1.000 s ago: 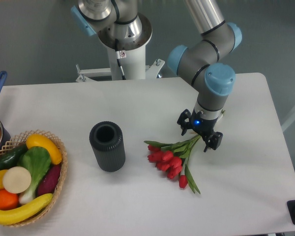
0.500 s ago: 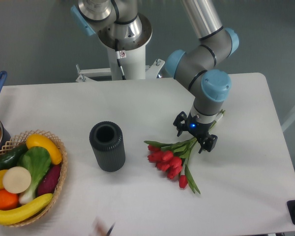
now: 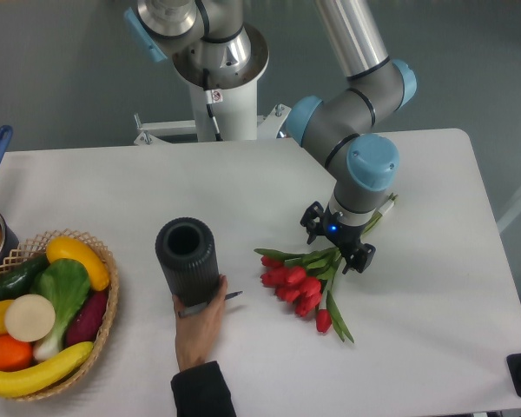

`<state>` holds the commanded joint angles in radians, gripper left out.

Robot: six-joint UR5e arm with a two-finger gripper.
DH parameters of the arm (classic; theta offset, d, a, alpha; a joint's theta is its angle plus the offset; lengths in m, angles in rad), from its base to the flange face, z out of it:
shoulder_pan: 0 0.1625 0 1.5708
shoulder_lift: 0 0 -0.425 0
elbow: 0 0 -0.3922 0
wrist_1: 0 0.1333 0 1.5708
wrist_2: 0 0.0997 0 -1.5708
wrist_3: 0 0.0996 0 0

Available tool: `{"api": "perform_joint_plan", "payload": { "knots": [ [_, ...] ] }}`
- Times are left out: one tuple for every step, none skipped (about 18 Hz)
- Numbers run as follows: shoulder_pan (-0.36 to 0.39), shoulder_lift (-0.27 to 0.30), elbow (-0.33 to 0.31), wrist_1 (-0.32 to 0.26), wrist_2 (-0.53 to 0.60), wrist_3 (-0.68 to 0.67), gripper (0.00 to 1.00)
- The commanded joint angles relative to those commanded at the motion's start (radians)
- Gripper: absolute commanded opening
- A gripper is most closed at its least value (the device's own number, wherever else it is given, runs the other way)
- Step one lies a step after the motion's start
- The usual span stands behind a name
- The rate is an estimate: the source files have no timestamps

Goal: Pick up the flowers from the table
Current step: 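Lower the gripper around the tulip stems and close it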

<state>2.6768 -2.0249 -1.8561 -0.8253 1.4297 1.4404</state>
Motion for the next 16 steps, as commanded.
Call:
{"api": "perform_joint_plan", "payload": {
  "knots": [
    [0.0, 0.0, 0.0, 0.0, 0.0, 0.0, 0.83],
    [0.0, 0.0, 0.0, 0.0, -0.002, 0.0, 0.77],
    [0.0, 0.0, 0.002, 0.002, -0.002, 0.0, 0.67],
    [0.0, 0.0, 0.003, 0.002, -0.002, 0.002, 0.66],
    [0.0, 0.0, 0.006, 0.002, -0.003, 0.002, 0.65],
    [0.0, 0.002, 0.006, 0.002, -0.003, 0.0, 0.59],
    [0.0, 0.002, 0.006, 0.002, -0.003, 0.0, 0.58],
    [0.0, 0.003, 0.008, 0.0, -0.003, 0.0, 0.51],
    [0.0, 0.003, 0.009, 0.002, -0.003, 0.0, 0.5],
    [0.0, 0.002, 0.009, 0.002, -0.003, 0.0, 0.49],
    [0.0, 0.002, 0.012, 0.0, -0.003, 0.0, 0.49],
    [0.0, 0.002, 0.015, 0.0, -0.003, -0.002, 0.49],
    [0.0, 0.002, 0.017, 0.0, -0.005, -0.002, 0.48],
    [0.0, 0.002, 0.018, 0.0, -0.005, -0.002, 0.47],
    [0.0, 0.002, 0.02, 0.0, -0.005, -0.002, 0.46],
    [0.0, 0.002, 0.02, 0.0, -0.005, -0.002, 0.45]
  ]
}}
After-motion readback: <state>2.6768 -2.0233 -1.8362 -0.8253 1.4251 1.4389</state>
